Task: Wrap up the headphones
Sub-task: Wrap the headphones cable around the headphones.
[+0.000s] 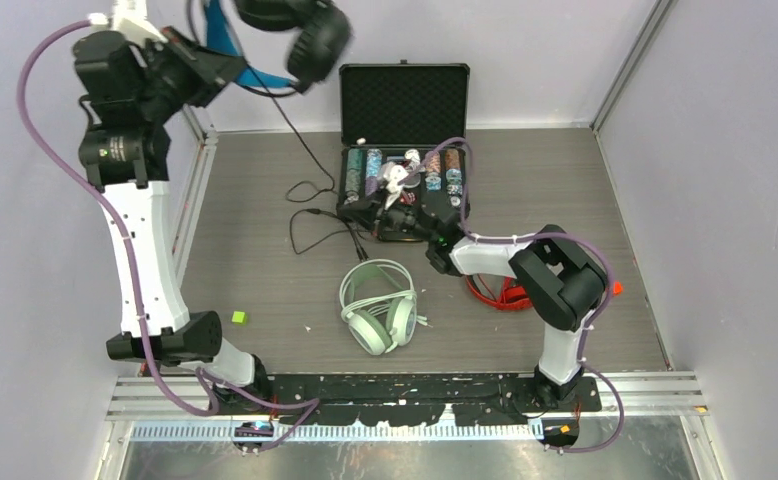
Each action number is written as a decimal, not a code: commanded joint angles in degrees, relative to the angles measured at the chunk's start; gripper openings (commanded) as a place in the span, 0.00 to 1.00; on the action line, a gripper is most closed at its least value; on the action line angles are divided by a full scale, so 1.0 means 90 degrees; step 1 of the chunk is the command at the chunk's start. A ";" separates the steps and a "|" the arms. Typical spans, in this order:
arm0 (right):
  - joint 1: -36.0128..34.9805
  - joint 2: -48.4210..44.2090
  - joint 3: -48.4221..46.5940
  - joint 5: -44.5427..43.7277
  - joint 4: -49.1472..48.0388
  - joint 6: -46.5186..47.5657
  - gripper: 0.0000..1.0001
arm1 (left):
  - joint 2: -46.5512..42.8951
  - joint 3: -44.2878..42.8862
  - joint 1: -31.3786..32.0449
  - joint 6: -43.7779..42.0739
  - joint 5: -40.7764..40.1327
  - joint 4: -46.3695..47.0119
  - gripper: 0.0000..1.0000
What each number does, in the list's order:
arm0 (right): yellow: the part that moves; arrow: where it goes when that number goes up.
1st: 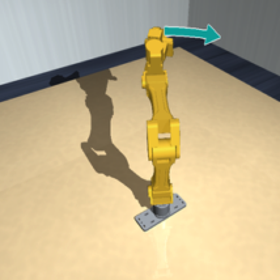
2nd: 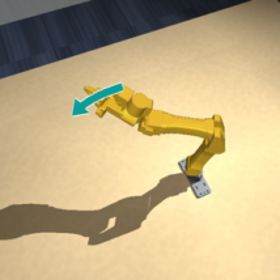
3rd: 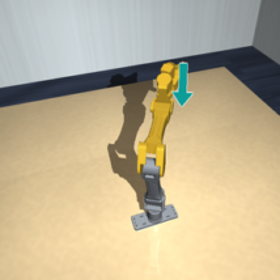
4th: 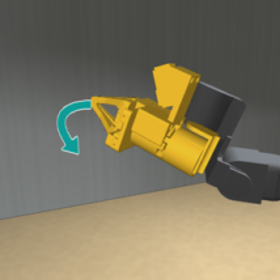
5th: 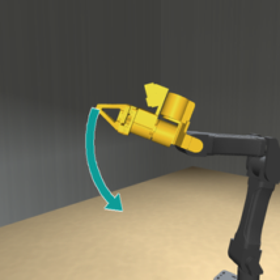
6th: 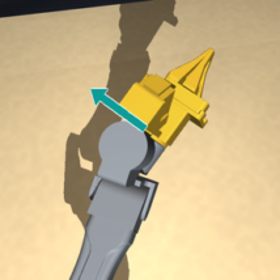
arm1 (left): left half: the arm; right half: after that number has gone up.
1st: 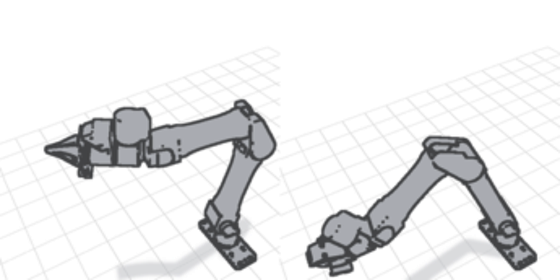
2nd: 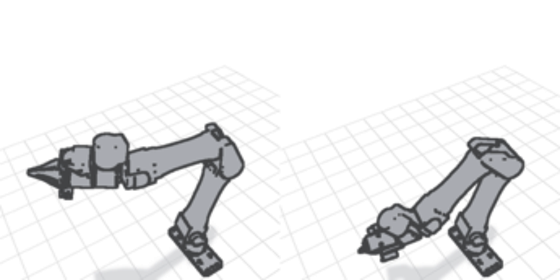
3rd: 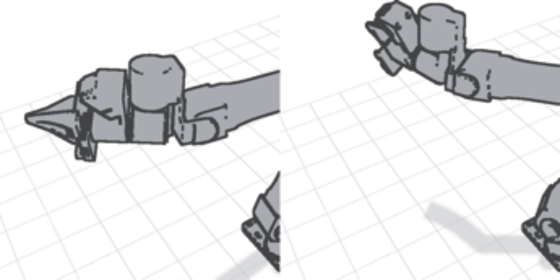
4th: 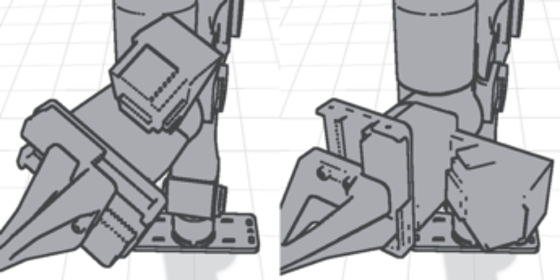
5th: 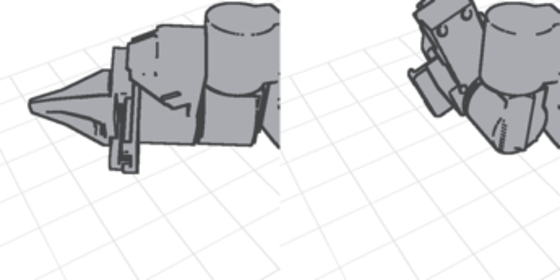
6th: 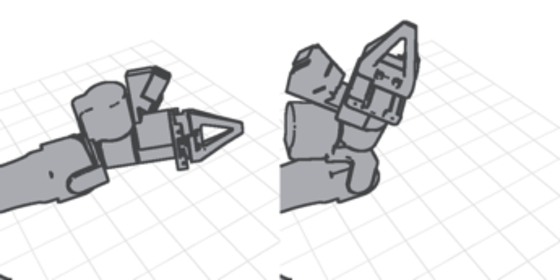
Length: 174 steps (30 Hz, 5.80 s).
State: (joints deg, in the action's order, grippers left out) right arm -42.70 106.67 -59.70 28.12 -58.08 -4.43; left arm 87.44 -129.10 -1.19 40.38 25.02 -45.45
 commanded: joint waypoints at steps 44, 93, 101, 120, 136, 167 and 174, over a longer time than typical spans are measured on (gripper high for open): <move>0.5868 -0.0987 -0.0692 -0.3950 0.3734 -0.3193 0.01 | 0.0343 0.1264 -0.0362 -0.5107 0.3876 -0.1594 0.00; 0.5825 -0.0359 -0.5284 -0.2180 0.7604 -0.2285 0.01 | -0.0482 0.3481 0.2405 -0.8132 -0.2731 -0.2023 0.00; 0.5314 -0.0485 -0.5425 -0.1985 0.7824 -0.2496 0.00 | -0.0348 0.3729 0.2885 -0.7884 -0.4025 -0.1807 0.00; 0.4744 -0.0953 -0.6484 -0.1461 0.8955 -0.2290 0.01 | 0.0648 0.2772 0.2582 -0.6612 -0.5643 -0.2561 0.00; 0.4744 -0.0848 -0.6361 -0.1561 0.9216 -0.2246 0.01 | -0.0052 0.3498 0.2083 -0.6715 -0.4878 -0.1747 0.00; 0.4261 -0.0495 -0.7391 -0.1205 0.9559 -0.2413 0.01 | -0.0484 0.4535 0.2066 -0.7233 -0.3187 -0.1278 0.00; 0.4262 -0.0327 -0.7582 -0.1321 0.9534 -0.2396 0.01 | -0.0627 0.4730 0.2066 -0.7446 -0.2809 -0.1310 0.00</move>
State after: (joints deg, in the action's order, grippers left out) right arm -4.45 103.24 -123.72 18.46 30.57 -25.67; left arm 84.95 -86.50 17.61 -24.86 -3.99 -58.48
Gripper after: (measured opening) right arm 0.045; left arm 0.082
